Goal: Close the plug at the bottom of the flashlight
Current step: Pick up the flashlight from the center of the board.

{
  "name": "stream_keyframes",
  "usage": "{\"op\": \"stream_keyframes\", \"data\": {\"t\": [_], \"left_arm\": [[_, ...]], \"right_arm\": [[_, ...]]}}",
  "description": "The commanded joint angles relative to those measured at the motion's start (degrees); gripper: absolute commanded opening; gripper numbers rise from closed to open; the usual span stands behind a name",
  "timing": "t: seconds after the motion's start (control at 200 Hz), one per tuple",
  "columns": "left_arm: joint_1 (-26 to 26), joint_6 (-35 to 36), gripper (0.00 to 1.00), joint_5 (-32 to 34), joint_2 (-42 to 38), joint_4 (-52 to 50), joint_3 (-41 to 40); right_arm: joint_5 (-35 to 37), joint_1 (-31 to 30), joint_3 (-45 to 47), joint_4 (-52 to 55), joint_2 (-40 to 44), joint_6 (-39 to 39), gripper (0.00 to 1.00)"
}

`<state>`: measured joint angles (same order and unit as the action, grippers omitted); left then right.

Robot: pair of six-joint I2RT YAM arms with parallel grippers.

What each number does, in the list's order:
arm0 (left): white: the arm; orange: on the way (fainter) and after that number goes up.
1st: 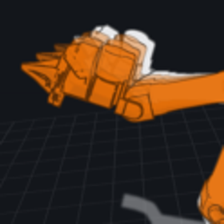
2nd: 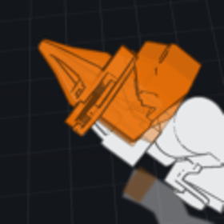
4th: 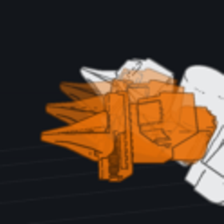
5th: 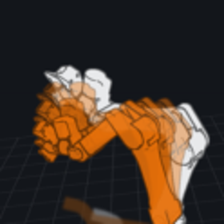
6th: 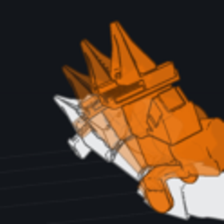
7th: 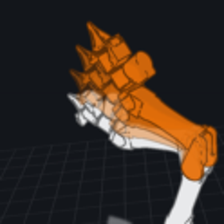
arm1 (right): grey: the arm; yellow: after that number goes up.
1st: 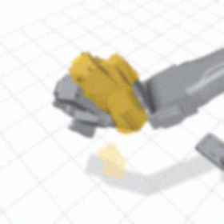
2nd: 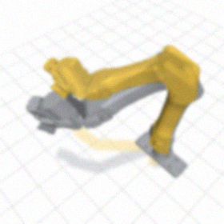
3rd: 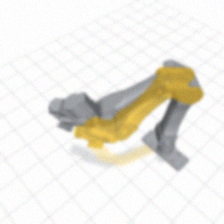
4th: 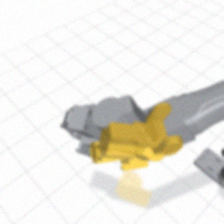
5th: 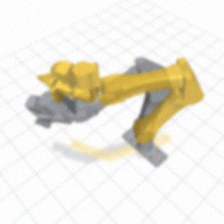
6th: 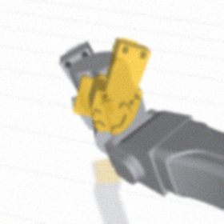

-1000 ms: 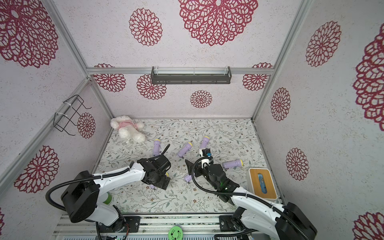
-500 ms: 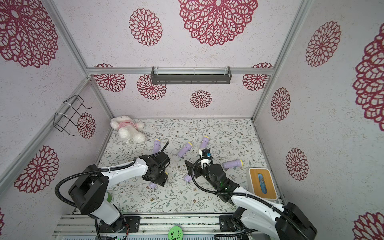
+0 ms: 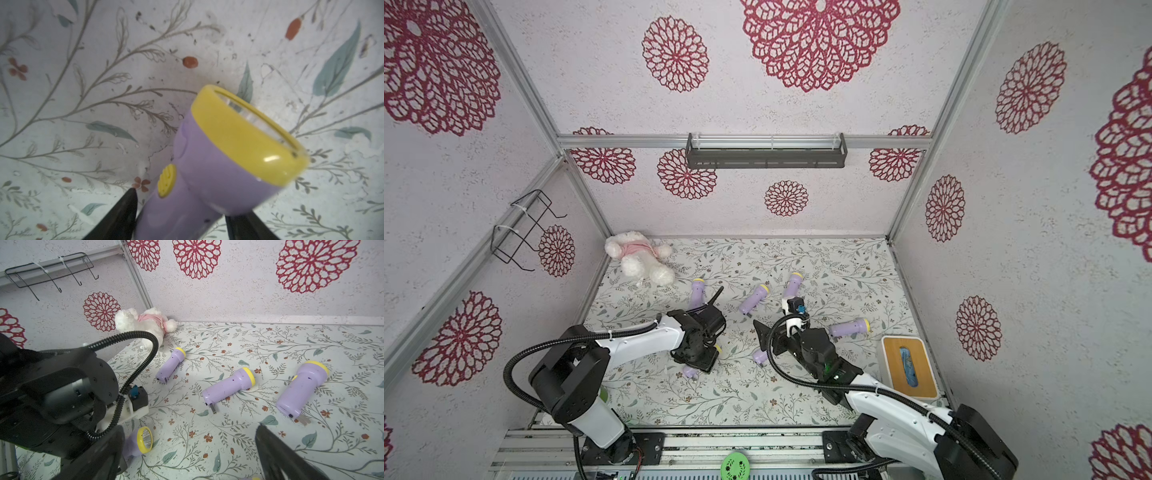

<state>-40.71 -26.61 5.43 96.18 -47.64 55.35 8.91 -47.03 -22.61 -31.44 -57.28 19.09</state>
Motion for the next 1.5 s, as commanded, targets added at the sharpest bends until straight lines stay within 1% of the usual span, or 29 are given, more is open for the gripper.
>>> {"op": "stream_keyframes", "data": {"t": [0.0,0.21,0.535,0.641,0.746,0.776,0.871,0.986,1.121,1.271,1.321,1.371,1.491], "left_arm": [[0.2,-0.5,0.65,-0.5,0.9,-0.2,1.4],[0.1,-1.3,0.60,-0.6,1.0,-0.3,1.6],[0.0,-2.3,0.40,-0.3,0.8,-0.5,1.7],[0.0,-2.3,0.27,0.3,0.5,-0.8,2.0],[-0.1,-2.8,0.08,0.3,-0.7,-0.2,2.0],[-0.1,-2.8,0.00,0.3,-1.1,-0.1,2.3],[-0.9,-3.0,0.00,1.5,-2.7,0.3,3.4],[-2.3,-3.5,0.00,4.8,-5.5,1.5,5.2],[-2.6,-3.0,0.00,7.1,-10.7,6.2,6.4],[-2.7,-2.4,0.00,8.4,-16.4,12.1,7.8],[-2.6,-3.1,0.00,9.6,-17.6,13.1,8.9],[-2.5,-2.1,0.00,9.6,-18.2,13.7,10.6],[-2.1,-1.6,0.00,10.9,-18.2,14.7,13.2]], "right_arm": [[0.5,0.3,-0.6,-2.1,0.7,0.5,0.99],[0.7,0.3,-0.7,-2.0,0.7,0.6,0.99],[0.6,0.3,-0.5,-2.4,0.6,0.7,0.99],[1.0,0.3,-0.4,-2.4,0.8,0.8,0.99],[2.0,0.3,0.0,-2.7,1.0,1.3,0.99],[2.4,0.3,0.2,-3.0,1.1,1.5,0.99],[3.5,0.2,0.3,-3.2,1.2,1.8,0.99],[5.5,0.3,-0.2,-1.8,1.8,2.3,0.99],[6.9,0.5,-1.3,0.1,3.4,2.5,0.99],[8.6,1.3,-5.7,7.0,3.4,4.4,0.99],[8.6,1.8,-7.4,9.2,3.3,5.4,0.99],[8.4,2.3,-9.0,11.3,3.2,6.1,0.99],[6.2,3.5,-12.3,14.3,3.5,6.8,0.99]]}}
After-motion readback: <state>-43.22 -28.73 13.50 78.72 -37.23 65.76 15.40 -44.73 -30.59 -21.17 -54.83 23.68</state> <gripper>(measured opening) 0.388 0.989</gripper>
